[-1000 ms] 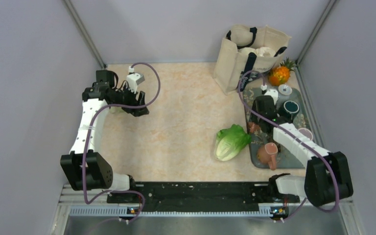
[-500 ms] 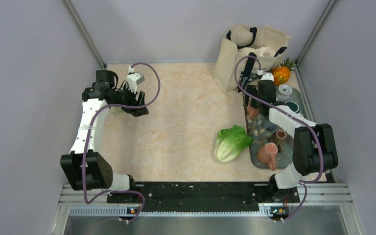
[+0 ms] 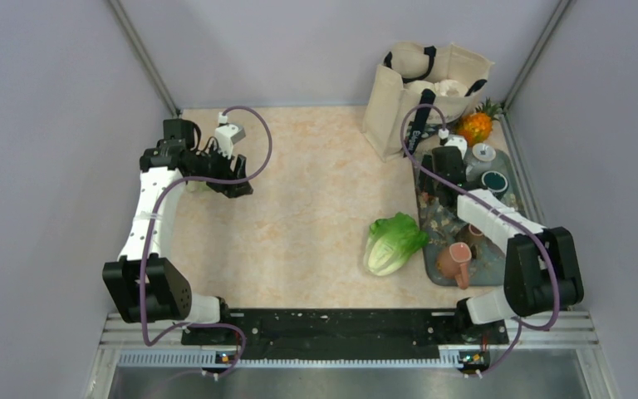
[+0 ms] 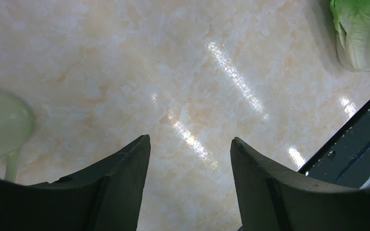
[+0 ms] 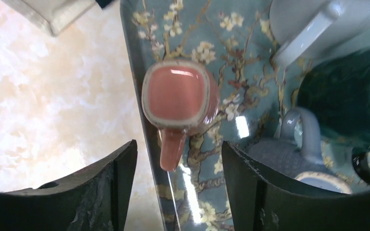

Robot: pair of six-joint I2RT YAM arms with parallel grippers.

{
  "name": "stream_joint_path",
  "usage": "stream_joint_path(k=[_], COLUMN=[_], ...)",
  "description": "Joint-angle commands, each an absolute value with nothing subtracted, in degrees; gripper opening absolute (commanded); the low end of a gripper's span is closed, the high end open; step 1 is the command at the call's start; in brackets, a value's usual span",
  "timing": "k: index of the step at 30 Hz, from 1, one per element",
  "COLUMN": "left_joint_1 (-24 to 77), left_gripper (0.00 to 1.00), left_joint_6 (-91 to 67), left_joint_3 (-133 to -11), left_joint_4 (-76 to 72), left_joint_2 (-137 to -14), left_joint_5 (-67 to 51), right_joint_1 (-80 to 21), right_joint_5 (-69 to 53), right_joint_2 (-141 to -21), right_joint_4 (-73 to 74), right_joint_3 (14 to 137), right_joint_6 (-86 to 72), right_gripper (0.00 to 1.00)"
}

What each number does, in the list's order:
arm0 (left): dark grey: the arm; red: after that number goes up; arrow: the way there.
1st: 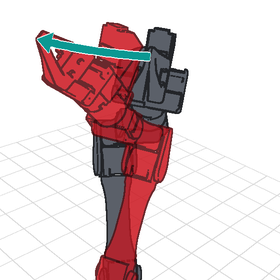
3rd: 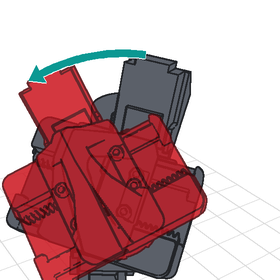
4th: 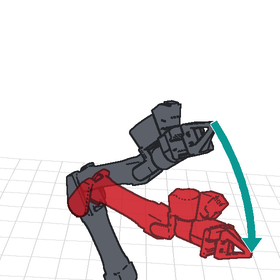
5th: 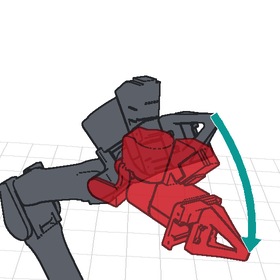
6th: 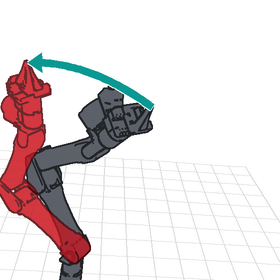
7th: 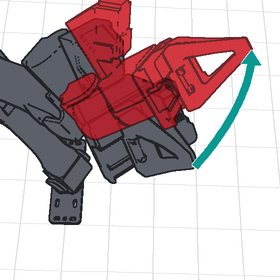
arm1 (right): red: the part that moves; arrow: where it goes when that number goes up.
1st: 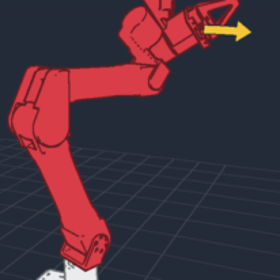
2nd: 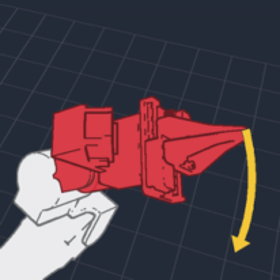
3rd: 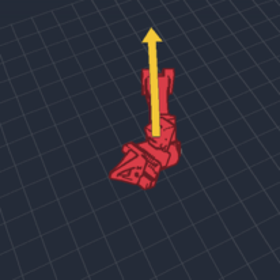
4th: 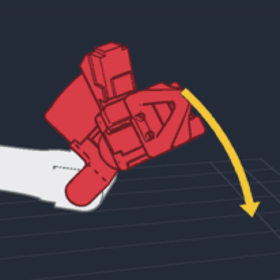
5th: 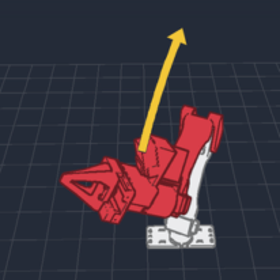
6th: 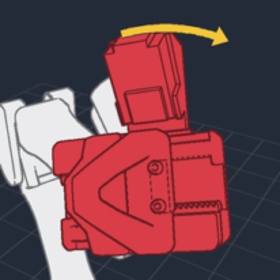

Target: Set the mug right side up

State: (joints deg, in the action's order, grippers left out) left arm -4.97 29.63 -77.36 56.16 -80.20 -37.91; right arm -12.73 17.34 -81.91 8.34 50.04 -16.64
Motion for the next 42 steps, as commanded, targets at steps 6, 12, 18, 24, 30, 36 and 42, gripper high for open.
stream_joint_path(k=[6, 12, 18, 24, 30, 36, 42], left_joint_1=[-4.9, -4.9, -4.8, -4.1, -0.4, 13.5, 17.9], left_gripper=[0.67, 0.67, 0.67, 0.69, 0.74, 0.74, 0.73], left_joint_6=[29.5, 29.7, 28.9, 24.4, 15.3, 2.8, -12.4], left_joint_3=[-78.4, -78.4, -78.4, -81.2, -89.6, -91.1, -91.2], left_joint_4=[56.2, 56.3, 56.2, 55.7, 57.9, 46.8, 32.3], left_joint_2=[-79.3, -79.3, -79.8, -81.6, -84.7, -81.1, -80.5], left_joint_5=[-40.0, -39.6, -39.7, -44.7, -55.6, -57.8, -59.3], right_joint_1=[-14.0, -14.1, -13.9, -14.0, -17.0, -24.2, -30.6], right_joint_5=[22.7, 22.8, 22.7, 13.6, -1.1, -11.6, -12.6], right_joint_2=[-87.2, -90.9, -87.7, -75.8, -64.2, -62.1, -63.8], right_joint_4=[6.5, 5.0, 4.9, 0.6, -9.0, -30.8, -38.1], right_joint_3=[50.0, 50.5, 50.0, 48.0, 46.5, 43.1, 44.8], right_joint_6=[-23.1, -23.2, -22.7, -21.1, -27.3, -40.7, -44.3], right_gripper=[0.51, 0.30, 0.00, 0.00, 0.00, 0.00, 0.00])
